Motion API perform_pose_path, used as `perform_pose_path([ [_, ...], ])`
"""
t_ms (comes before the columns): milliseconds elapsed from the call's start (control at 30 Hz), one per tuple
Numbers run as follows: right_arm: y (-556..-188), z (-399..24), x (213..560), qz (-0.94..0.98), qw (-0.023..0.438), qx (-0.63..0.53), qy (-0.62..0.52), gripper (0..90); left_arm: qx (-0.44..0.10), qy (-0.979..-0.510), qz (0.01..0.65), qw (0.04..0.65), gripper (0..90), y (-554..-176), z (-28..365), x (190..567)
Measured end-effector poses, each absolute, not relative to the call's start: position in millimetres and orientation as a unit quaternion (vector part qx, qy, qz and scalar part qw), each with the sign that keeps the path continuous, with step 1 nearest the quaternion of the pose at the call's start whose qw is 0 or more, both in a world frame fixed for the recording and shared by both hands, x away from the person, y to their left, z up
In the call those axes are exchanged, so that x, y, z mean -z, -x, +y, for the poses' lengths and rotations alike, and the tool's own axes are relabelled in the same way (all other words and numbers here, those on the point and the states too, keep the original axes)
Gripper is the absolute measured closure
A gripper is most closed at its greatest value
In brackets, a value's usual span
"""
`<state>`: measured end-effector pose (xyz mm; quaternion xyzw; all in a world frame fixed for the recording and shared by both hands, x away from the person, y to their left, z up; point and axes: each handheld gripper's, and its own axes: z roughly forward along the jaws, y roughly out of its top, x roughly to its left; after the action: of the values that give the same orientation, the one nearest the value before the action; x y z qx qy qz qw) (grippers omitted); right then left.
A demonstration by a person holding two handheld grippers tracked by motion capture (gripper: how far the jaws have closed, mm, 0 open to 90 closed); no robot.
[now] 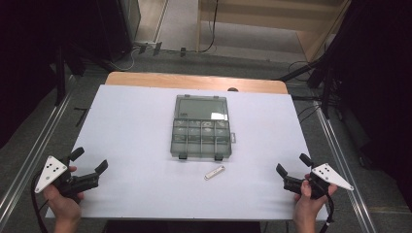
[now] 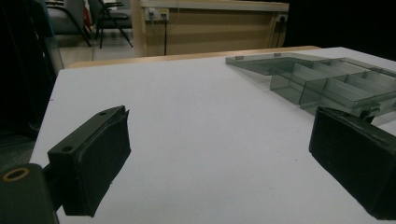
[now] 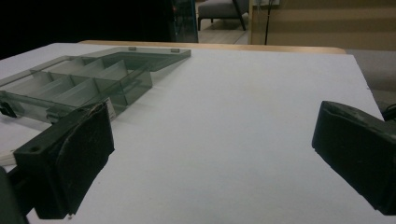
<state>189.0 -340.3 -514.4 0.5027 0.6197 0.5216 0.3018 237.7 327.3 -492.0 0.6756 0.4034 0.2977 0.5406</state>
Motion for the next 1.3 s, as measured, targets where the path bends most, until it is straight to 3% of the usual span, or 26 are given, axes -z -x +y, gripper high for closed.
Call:
perform_pose_path([
  [367,-193,-323,492,0.644,0.297,-0.524,-0.473,1.4,-0.306,-0.677,0.407,0.531,4.7,-240,324,494],
  [967,-235,-283,459,0.712,0.229,-0.522,-0.409,6.7,-0.329,-0.664,0.426,0.520,4.7,-239,324,494],
  [1267,-255,-258,450,0.744,0.211,-0.506,-0.381,15.9,-0.316,-0.663,0.424,0.530,4.7,-239,329,493],
  [1300,-257,-256,450,0.748,0.207,-0.503,-0.380,21.3,-0.315,-0.665,0.423,0.529,4.7,-240,328,493],
])
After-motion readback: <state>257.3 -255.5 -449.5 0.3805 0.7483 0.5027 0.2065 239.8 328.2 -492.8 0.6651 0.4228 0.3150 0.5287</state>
